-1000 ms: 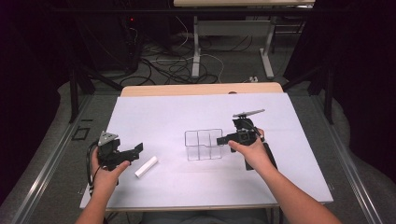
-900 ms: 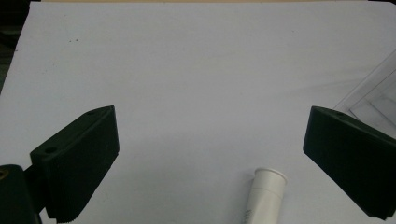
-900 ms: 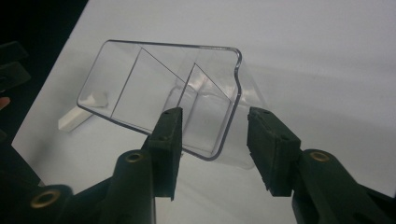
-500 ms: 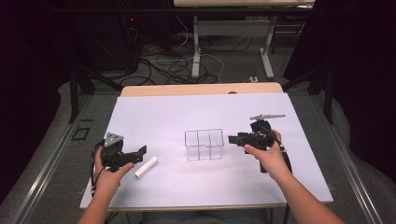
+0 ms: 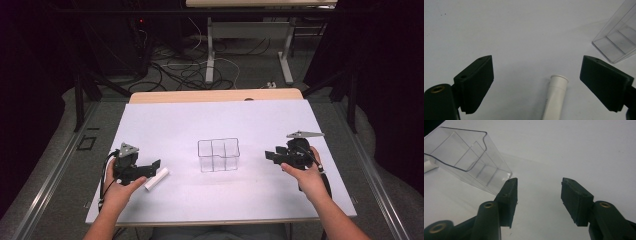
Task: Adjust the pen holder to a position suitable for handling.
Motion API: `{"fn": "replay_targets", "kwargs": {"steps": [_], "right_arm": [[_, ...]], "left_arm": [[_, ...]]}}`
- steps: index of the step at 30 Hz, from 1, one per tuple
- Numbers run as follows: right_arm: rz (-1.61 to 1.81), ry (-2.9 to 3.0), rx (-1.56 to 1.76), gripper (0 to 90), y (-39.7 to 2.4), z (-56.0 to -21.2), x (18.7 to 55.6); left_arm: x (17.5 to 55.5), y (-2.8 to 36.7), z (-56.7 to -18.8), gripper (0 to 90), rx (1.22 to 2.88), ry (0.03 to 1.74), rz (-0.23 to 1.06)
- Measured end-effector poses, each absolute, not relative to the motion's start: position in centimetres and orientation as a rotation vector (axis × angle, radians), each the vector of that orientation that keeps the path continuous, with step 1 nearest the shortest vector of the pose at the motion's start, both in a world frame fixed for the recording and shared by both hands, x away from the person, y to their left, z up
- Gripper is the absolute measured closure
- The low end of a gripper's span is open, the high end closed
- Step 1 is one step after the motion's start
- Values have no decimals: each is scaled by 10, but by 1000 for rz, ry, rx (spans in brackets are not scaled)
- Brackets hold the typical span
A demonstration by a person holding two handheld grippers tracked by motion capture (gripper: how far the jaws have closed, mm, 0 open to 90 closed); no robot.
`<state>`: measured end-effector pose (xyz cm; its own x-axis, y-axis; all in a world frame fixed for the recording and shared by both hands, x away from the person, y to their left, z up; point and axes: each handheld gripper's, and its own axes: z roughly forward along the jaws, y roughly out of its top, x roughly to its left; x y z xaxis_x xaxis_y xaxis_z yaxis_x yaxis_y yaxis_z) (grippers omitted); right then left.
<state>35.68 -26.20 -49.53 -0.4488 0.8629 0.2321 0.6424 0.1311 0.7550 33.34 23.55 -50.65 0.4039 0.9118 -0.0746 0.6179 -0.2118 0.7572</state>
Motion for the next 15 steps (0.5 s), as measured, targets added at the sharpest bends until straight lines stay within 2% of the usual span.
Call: {"fn": "replay_targets", "kwargs": {"steps": [5,15], "right_arm": [[1199,2120,1492,416,-271,-502,356],[1176,2107,1434,243,-275,-516,355]], "left_arm": [[333,235,-506,153,1964,1301,484],[329,232,-508,246,2139,1222,502]]}}
